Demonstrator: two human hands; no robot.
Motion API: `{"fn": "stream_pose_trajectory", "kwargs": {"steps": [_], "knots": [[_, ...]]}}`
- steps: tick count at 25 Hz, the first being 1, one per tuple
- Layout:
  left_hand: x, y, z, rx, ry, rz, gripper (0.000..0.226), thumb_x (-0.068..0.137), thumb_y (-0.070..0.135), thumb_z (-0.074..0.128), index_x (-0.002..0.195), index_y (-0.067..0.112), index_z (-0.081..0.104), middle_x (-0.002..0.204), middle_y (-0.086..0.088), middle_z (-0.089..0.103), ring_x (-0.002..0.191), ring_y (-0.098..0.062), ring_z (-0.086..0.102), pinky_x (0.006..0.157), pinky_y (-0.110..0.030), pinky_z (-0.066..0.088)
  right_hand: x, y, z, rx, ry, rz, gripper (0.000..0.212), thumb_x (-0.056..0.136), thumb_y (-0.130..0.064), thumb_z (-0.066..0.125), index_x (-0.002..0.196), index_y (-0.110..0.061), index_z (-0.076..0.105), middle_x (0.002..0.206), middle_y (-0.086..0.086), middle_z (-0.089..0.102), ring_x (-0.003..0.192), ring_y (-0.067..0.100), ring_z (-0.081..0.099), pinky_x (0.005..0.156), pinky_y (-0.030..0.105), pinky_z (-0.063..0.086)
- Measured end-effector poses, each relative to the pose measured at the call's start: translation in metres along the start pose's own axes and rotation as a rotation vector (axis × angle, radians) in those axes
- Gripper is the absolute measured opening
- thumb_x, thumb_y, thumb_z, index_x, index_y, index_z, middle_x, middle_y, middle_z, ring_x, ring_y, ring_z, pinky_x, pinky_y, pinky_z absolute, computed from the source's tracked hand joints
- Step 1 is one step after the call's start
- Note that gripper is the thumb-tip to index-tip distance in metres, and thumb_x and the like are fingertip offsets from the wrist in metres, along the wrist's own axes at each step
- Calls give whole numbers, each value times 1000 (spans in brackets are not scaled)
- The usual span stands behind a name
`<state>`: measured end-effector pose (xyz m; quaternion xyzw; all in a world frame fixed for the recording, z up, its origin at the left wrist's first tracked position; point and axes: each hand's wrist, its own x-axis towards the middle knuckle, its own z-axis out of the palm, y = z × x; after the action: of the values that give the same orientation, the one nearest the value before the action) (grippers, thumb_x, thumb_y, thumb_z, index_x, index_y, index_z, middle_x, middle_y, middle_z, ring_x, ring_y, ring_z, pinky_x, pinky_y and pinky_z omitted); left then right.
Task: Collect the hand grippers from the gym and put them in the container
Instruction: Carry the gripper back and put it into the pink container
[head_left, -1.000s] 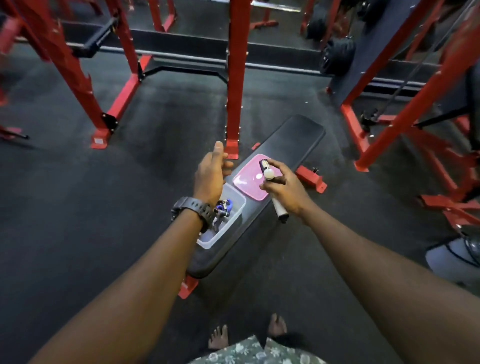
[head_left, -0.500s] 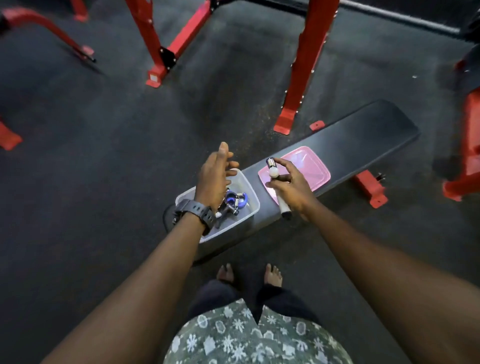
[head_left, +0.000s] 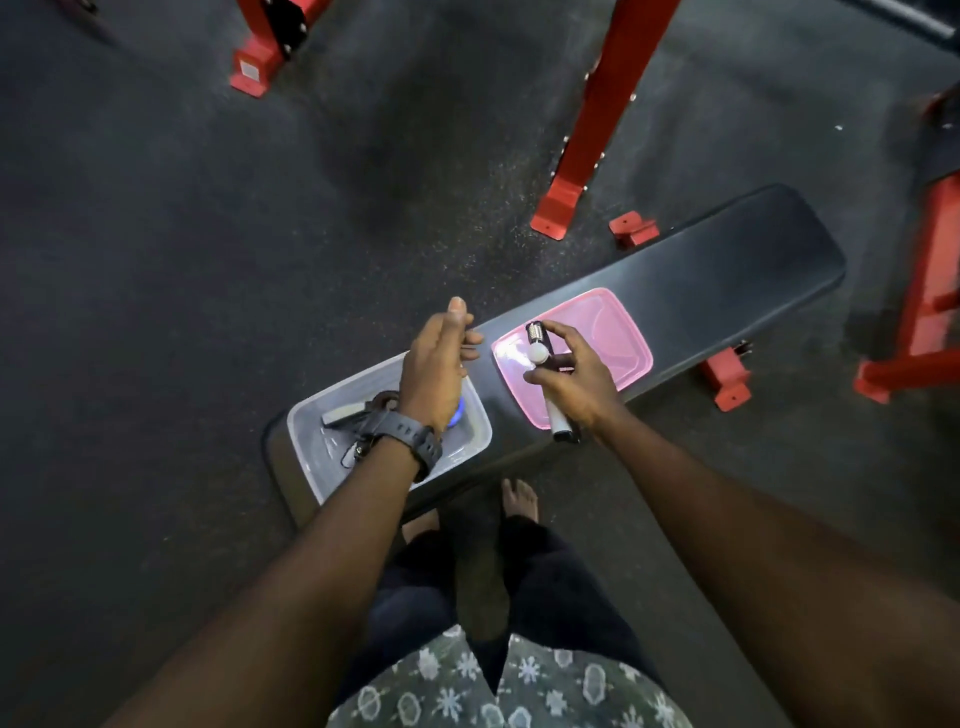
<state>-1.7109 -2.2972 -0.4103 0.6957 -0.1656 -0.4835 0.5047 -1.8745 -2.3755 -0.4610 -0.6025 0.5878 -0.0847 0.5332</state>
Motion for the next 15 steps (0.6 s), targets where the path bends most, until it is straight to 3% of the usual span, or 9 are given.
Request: {"fn": "stream_pose_trajectory", "kwargs": {"steps": [5,10,15], "knots": [[42,-43,21,-17,125,-75,49,89,62,37,101,22,64,102,-7,72,94,-24,67,82,-37,50,65,52,4,-226,1,-52,69,76,-29,78,136,-40,47,121,-6,68,109,20,64,95,38,53],[57,-86,11,-79,270,-100,39,104,39,34,105,10,61,99,-13,65,85,-19,61,64,-20,50,126,98,20,-620,43,-61,73,79,-38,75,141,-41,37,111,18,62,107,42,58,83,48,53],[60,-121,-17,-159,353,-174,61,102,50,24,112,4,62,105,-16,69,92,-25,62,78,-32,49,140,125,29,-755,45,-127,68,83,-35,74,141,-35,39,120,18,53,114,42,53,79,50,52]]}}
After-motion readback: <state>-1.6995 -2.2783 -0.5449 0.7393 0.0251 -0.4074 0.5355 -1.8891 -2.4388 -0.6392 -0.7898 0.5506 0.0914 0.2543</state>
